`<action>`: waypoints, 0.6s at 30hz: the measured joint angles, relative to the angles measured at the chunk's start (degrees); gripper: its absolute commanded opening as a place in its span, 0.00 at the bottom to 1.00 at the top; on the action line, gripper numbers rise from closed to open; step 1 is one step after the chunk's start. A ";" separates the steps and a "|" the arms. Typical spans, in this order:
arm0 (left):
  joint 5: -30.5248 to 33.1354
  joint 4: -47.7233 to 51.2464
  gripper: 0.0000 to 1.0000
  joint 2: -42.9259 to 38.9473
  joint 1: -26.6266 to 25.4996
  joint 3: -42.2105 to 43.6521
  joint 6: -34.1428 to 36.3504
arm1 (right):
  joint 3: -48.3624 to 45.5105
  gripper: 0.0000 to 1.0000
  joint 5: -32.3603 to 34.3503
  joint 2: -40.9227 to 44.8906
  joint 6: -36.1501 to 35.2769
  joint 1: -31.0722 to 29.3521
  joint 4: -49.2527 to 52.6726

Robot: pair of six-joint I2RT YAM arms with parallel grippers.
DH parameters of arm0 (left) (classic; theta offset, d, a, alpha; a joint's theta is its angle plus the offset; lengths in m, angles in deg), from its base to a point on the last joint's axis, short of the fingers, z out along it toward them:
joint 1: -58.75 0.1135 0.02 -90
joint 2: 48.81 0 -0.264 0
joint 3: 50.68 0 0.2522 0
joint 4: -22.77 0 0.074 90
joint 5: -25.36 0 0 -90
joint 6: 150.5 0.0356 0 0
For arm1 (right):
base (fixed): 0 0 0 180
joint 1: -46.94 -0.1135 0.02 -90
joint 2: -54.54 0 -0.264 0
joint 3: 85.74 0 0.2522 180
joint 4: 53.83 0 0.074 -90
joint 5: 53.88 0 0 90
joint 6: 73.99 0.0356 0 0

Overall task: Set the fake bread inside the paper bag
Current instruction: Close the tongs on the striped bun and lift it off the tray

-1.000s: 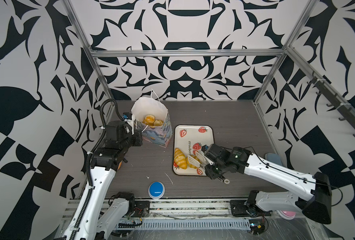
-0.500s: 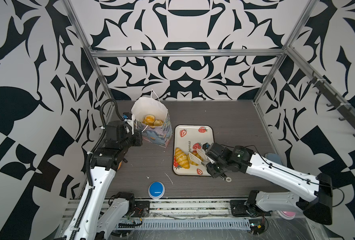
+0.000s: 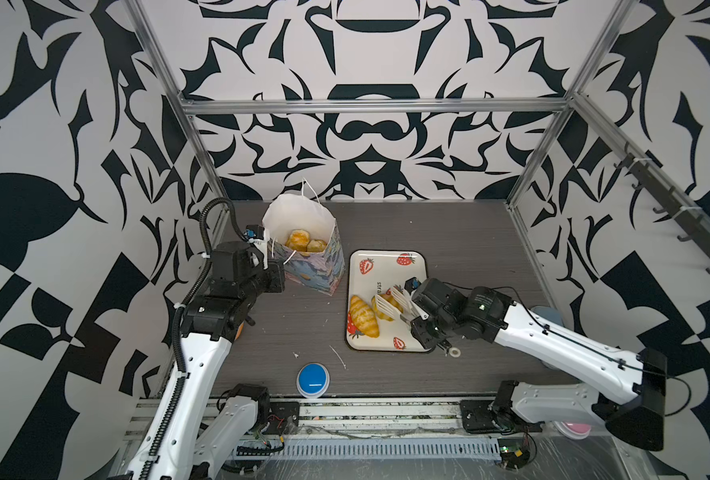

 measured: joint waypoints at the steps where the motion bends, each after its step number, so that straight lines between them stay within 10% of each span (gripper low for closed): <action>1: 0.00 0.00 0.05 0.00 0.00 0.00 0.00 | 0.33 0.42 -0.02 0.00 0.00 0.20 -0.11; 18: 0.04 0.00 0.05 -0.07 0.00 0.00 0.00 | 8.17 0.41 0.11 -0.94 -1.20 1.51 -3.48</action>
